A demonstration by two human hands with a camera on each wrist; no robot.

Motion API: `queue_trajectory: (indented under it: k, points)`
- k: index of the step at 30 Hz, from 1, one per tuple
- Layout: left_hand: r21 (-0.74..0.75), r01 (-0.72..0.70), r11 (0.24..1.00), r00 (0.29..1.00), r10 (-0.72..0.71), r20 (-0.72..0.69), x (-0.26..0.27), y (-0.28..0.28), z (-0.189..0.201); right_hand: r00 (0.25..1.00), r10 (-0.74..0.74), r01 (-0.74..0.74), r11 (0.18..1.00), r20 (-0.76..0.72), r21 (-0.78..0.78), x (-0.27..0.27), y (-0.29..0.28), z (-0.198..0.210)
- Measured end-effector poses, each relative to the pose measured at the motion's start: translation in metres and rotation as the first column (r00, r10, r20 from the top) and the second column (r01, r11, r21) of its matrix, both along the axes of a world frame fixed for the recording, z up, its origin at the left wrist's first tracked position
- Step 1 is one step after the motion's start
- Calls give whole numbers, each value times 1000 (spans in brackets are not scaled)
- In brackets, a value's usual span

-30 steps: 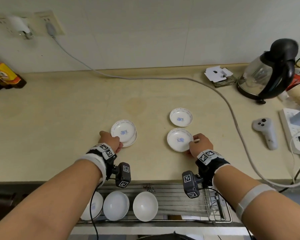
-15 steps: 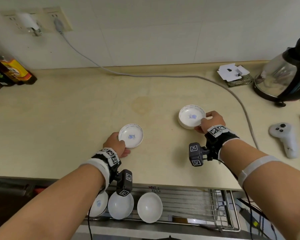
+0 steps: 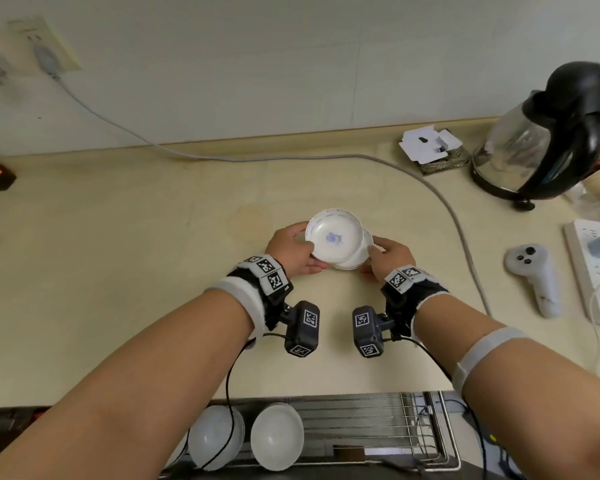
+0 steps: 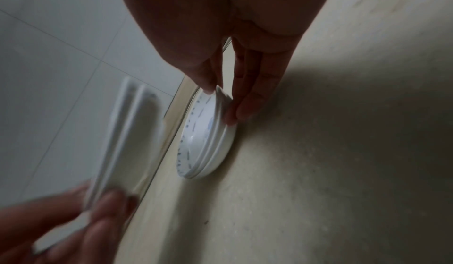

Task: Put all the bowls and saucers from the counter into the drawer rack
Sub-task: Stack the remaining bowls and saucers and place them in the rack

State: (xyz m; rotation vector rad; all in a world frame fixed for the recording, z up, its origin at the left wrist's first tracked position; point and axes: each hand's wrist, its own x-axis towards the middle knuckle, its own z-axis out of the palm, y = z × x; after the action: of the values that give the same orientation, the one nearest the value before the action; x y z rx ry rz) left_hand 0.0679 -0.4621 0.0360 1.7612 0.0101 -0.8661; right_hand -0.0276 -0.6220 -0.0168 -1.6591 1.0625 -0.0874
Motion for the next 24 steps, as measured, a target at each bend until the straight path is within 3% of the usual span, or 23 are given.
queue_trajectory:
  k: [5, 13, 18, 21, 24]
  points:
    - [84, 63, 994, 997, -65, 27, 1, -39, -15, 999, 26, -31, 994, 47, 106, -2, -11, -1]
    - [248, 25, 969, 987, -64, 149, -3, -44, -22, 997, -28, 1, 934, 72, 358, -3, -12, 22]
    - [339, 65, 938, 976, -132, 176, -9, -46, -23, 995, 90, -97, 946, 37, 308, 3, -10, 28]
    - [267, 45, 963, 993, -73, 97, -11, -48, -22, 987, 157, -151, 969, -16, 196, 7, -14, 19]
    - [224, 36, 974, 982, -76, 172, -17, -41, -25, 981, 186, -173, 967, -51, 189, 4, -13, 25]
